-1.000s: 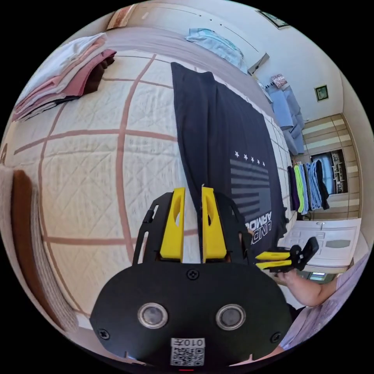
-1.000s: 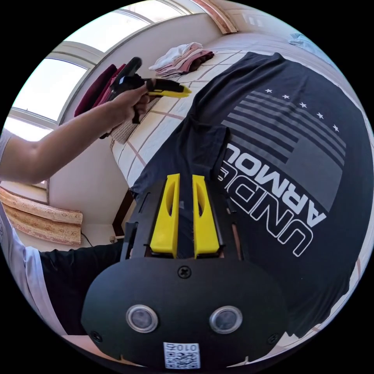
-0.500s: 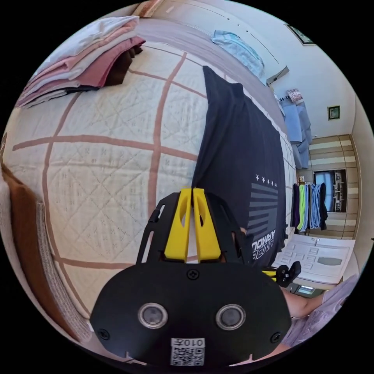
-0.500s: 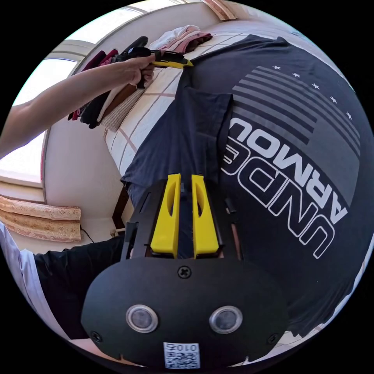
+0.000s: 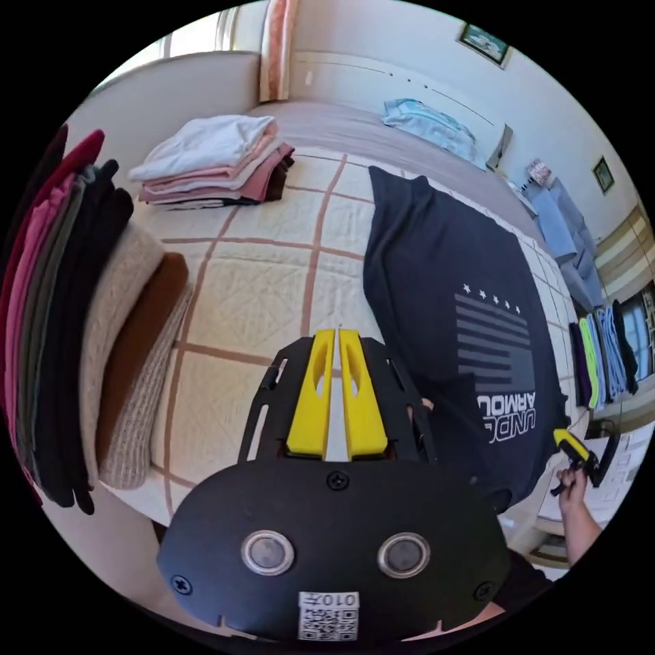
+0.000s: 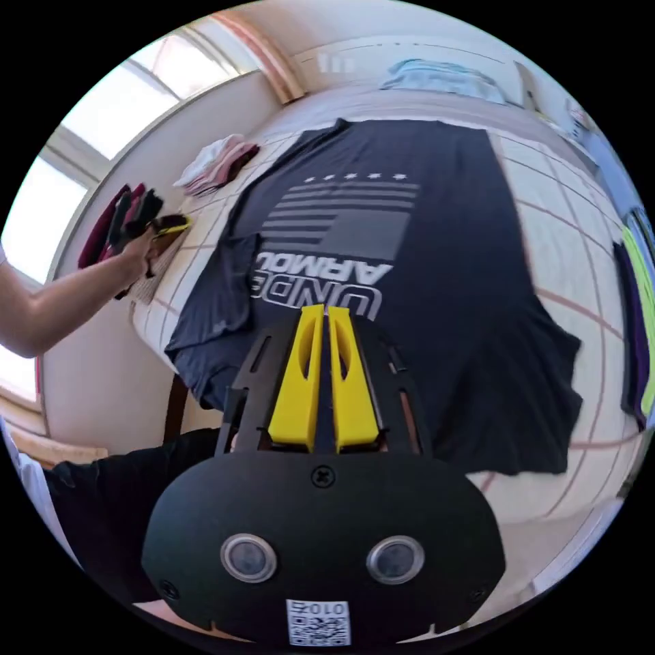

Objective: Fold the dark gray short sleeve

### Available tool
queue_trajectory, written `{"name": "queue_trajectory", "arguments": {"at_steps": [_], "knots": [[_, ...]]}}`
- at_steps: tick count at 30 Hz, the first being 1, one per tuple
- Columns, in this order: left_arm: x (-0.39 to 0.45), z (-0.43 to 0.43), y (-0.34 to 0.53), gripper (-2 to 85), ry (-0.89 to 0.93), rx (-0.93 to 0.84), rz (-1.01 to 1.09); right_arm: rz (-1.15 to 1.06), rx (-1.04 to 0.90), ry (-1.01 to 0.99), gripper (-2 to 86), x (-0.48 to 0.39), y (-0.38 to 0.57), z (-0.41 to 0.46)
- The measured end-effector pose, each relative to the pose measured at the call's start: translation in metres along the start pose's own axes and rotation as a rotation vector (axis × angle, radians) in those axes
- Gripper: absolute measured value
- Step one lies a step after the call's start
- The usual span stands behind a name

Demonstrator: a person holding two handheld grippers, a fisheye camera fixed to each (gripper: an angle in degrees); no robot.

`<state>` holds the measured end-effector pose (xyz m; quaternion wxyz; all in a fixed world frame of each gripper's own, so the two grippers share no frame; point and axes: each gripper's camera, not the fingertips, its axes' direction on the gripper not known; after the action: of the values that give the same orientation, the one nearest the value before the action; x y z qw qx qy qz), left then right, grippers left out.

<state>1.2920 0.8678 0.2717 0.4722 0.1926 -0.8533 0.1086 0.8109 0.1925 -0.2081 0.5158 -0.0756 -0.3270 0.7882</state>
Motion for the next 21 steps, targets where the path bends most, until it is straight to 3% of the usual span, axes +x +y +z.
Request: {"name": "queue_trajectory", "arguments": {"at_steps": [2,4,6,9,12,17,21], "knots": [[0.025,-0.006,0.035,0.4,-0.056,0.023,0.069,0.182,0.043,0.136,6.8,0.05,0.03,-0.032],[0.067,0.004,0.066,0.7,0.01,-0.025,0.205,0.4,0.072,0.262,8.7,0.117,0.076,-0.072],[0.155,0.028,0.111,1.3,0.085,-0.113,0.478,0.473,0.073,0.308,9.9,0.156,0.104,-0.093],[0.29,0.059,0.186,2.7,0.153,-0.204,0.911,0.412,0.003,0.329,10.8,0.194,0.12,-0.107],[0.397,0.078,0.262,3.6,0.256,-0.166,1.243,0.331,-0.122,0.258,9.9,0.214,0.124,-0.095],[0.5,0.107,0.326,3.8,0.315,-0.076,1.455,0.389,-0.227,0.187,5.5,0.224,0.133,-0.077],[0.549,0.141,0.365,3.2,0.319,-0.089,1.549,0.345,-0.107,0.137,5.0,0.217,0.123,-0.113]]}}
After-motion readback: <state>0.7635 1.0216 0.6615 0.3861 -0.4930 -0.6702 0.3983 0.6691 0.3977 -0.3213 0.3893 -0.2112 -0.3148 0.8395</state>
